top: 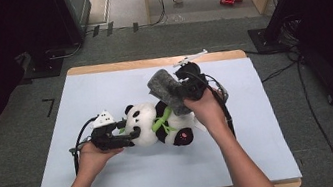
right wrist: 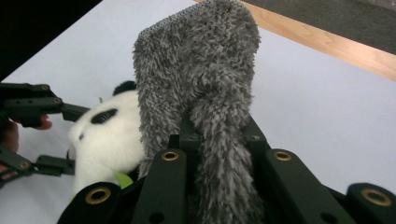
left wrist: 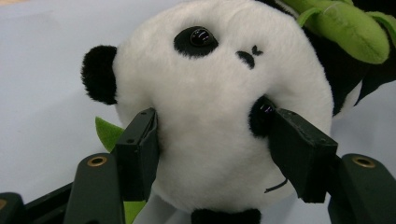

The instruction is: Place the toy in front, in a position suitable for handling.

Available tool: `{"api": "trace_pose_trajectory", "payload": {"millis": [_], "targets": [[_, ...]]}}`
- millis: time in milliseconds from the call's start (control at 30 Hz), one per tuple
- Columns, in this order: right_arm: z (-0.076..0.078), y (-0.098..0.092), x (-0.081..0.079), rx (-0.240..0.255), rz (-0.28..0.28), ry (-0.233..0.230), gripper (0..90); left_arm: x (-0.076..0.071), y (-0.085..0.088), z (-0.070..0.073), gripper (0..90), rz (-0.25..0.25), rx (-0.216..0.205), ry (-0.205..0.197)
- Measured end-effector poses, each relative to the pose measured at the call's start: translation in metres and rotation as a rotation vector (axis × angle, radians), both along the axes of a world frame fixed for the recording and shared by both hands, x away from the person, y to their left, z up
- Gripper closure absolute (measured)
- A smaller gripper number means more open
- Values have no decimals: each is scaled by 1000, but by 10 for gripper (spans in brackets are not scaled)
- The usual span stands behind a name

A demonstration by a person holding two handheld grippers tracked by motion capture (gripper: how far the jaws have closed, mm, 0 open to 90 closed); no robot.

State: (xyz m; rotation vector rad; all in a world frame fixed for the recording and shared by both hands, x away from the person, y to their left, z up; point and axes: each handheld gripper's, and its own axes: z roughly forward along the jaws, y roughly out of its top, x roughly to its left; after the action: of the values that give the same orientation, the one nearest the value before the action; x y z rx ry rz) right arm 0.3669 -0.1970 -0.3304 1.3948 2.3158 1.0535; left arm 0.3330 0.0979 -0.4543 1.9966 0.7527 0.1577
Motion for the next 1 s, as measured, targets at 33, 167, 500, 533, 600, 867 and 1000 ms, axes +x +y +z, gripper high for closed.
{"api": "trace_pose_trajectory", "payload": {"millis": [33, 167, 500, 533, 600, 867, 1000], "targets": [[0, 5, 2, 1, 5, 2, 776, 0, 0, 0, 360, 0, 1, 0], [0, 21, 10, -6, 23, 14, 776, 0, 0, 0, 362, -1, 2, 0], [-13, 65, 26, 0, 88, 44, 776, 0, -1, 3, 399, 12, 8, -1], [-15, 70, 27, -2, 94, 51, 776, 0, -1, 3, 404, 16, 11, 0], [-18, 81, 29, -6, 109, 60, 775, -1, -2, 4, 417, 22, 13, 0], [-37, 112, 33, -18, 136, 127, 776, -1, -3, 6, 471, 28, 28, 7], [-51, 116, 36, -80, 154, 139, 784, 0, -3, 5, 482, 29, 39, 19]]}}
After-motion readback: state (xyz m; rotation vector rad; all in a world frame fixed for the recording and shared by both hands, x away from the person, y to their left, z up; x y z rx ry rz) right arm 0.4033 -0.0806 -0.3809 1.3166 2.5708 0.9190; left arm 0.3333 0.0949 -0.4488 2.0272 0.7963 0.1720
